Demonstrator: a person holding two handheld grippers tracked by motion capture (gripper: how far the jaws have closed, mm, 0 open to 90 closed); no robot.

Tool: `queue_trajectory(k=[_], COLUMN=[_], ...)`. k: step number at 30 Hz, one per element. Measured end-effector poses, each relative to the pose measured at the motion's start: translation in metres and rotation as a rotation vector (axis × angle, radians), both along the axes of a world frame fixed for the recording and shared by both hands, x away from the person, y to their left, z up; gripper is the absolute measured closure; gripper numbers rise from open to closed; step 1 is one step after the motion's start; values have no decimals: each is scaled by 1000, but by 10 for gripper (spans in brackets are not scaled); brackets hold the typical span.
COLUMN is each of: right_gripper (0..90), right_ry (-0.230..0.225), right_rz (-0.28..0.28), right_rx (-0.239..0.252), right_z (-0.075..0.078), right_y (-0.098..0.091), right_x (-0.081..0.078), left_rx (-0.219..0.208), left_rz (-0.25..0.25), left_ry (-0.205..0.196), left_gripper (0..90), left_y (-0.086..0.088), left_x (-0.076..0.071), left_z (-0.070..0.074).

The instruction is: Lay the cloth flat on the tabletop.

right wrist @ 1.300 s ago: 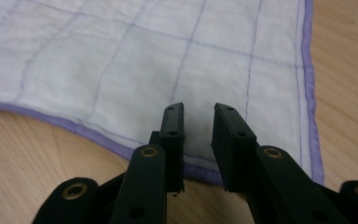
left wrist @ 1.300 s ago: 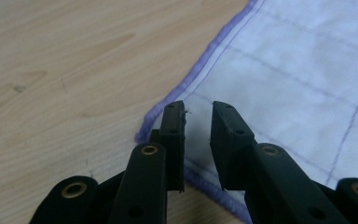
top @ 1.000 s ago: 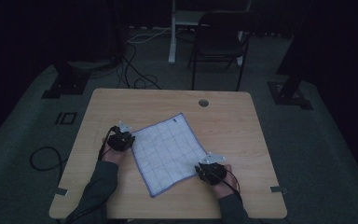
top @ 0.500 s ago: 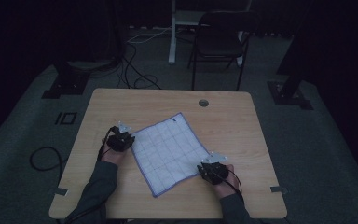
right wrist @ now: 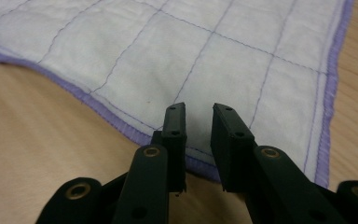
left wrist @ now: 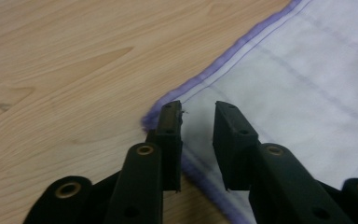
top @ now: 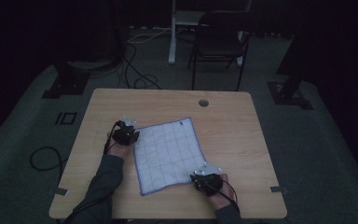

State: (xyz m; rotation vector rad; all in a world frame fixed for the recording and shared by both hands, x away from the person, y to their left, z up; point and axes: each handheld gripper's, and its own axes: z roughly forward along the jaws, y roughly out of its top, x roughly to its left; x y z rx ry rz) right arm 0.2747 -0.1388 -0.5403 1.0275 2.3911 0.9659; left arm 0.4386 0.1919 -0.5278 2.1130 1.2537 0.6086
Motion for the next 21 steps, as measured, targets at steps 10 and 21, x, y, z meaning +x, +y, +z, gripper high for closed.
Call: queue_trajectory(k=[10,21], right_gripper=[668,680], right_ry=[-134,-101], right_rz=[36,-48], right_rx=[44,28], right_z=[16,3], right_y=[1,-8], right_x=[24,75], left_rx=[-67,-58], left_rz=[-99,-106], left_ry=[-49,11], left_gripper=[658,644], left_y=[-17,-21], left_x=[-69,-115], left_z=[20,0])
